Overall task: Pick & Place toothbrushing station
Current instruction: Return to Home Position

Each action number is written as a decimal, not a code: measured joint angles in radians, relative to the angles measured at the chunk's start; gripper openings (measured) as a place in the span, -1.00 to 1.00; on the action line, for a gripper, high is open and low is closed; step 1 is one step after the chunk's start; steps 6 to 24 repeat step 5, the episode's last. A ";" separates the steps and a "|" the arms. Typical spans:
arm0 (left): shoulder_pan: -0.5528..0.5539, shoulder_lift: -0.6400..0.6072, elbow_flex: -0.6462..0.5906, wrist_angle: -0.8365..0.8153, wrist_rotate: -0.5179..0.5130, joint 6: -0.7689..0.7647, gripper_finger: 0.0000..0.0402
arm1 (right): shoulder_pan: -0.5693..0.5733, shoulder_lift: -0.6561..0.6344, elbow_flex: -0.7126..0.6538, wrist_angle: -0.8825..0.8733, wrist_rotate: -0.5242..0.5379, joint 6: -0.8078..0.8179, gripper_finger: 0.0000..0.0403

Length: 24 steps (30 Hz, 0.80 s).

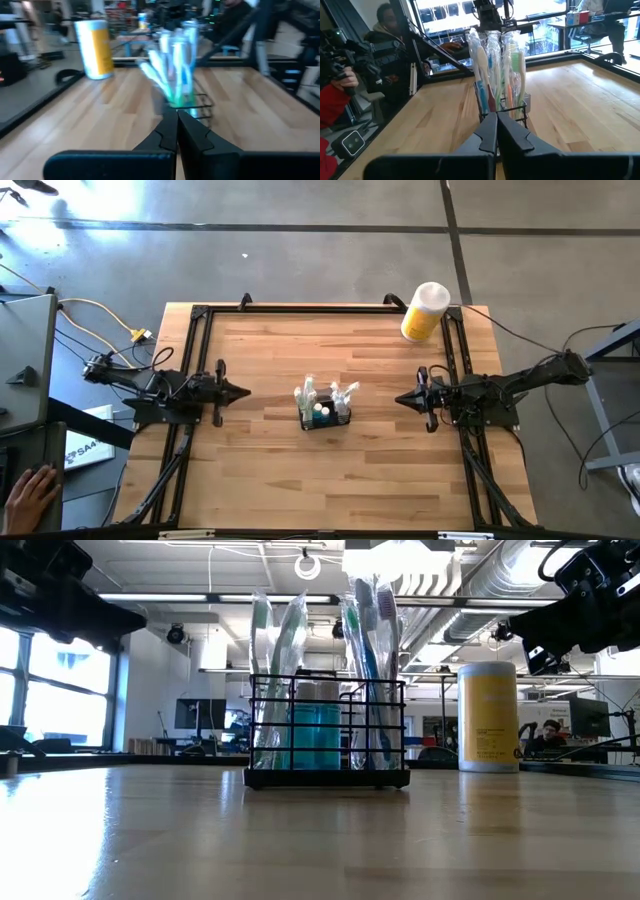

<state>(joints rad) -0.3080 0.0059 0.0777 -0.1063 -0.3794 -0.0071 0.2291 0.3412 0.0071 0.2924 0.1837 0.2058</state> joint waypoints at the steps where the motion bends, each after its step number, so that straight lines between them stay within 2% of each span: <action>1: 0.000 0.000 0.000 -0.002 0.022 -0.001 -1.00 | 0.000 0.000 0.000 0.000 0.000 0.000 -0.99; 4: 0.000 0.000 0.000 -0.003 0.057 -0.013 -1.00 | 0.000 0.000 0.000 0.000 0.000 0.000 -0.99; 24: 0.000 0.000 0.000 -0.004 0.056 -0.022 -1.00 | 0.000 0.000 -0.001 0.000 0.000 0.000 -0.99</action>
